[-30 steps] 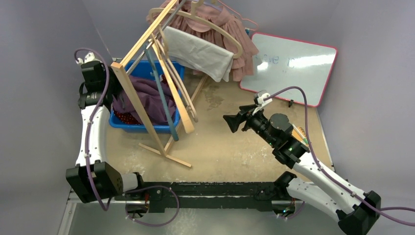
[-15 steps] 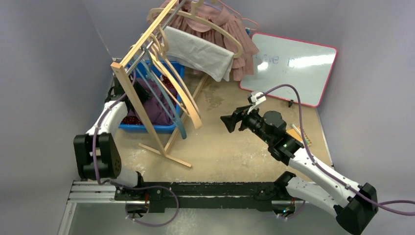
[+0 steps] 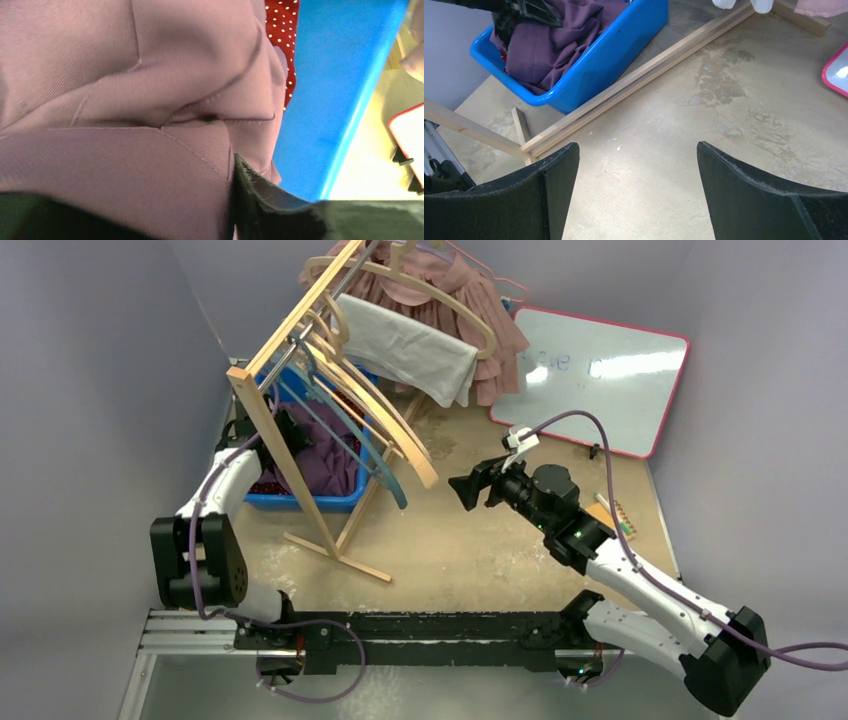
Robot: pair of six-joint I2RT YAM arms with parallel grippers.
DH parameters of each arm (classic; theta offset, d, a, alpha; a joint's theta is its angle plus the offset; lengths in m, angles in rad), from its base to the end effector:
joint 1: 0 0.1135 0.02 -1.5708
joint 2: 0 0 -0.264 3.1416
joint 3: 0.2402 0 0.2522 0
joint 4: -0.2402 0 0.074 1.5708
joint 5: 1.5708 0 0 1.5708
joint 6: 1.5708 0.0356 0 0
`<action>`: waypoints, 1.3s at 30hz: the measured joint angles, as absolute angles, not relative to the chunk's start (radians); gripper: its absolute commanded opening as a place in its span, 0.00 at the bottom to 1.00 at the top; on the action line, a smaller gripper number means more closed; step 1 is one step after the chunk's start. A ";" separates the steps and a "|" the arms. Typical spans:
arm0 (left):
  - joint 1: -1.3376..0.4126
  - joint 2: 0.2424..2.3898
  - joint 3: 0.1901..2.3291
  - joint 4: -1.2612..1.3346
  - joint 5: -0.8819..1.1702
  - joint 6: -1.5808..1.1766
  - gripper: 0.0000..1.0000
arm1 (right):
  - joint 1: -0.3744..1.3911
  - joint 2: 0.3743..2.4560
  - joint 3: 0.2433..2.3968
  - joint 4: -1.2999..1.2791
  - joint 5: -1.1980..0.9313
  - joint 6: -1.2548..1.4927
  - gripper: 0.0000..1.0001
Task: Remove the skirt from the hanger
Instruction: Place the hanger in the bin, then move the bin to the center of the board.
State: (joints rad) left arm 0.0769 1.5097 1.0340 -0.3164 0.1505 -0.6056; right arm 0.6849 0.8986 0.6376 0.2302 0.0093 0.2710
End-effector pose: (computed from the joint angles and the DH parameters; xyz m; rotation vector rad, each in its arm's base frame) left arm 0.3253 0.0197 0.2404 -0.7310 2.2797 -0.4307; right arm 0.1685 0.1372 0.3114 -0.3319 1.6173 0.7295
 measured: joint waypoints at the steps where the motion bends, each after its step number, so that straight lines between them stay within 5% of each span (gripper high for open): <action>1: 0.076 1.485 1.034 -0.332 0.144 -0.605 0.54 | 0.685 0.902 0.638 0.230 0.010 0.270 0.88; 6: 0.076 1.326 1.034 -0.418 0.087 -0.581 0.71 | 0.685 0.924 0.657 0.226 0.011 0.260 0.88; 14: 0.076 1.055 1.034 -0.532 -0.010 -0.559 0.81 | 0.685 0.951 0.683 0.232 0.009 0.249 0.88; 22: 0.076 0.995 0.959 -0.564 0.094 -0.565 0.83 | 0.685 1.090 0.684 0.321 -0.086 0.286 0.84; 32: 0.076 0.913 0.834 -0.508 0.213 -0.554 0.85 | 0.770 1.526 0.834 0.480 -0.291 0.415 0.82; 34: 0.076 0.891 0.805 -0.495 0.219 -0.552 0.85 | 0.815 1.605 0.912 0.488 -0.300 0.423 0.77; 39: 0.076 0.863 0.765 -0.472 0.234 -0.545 0.85 | 0.878 1.757 1.032 0.570 -0.335 0.481 0.48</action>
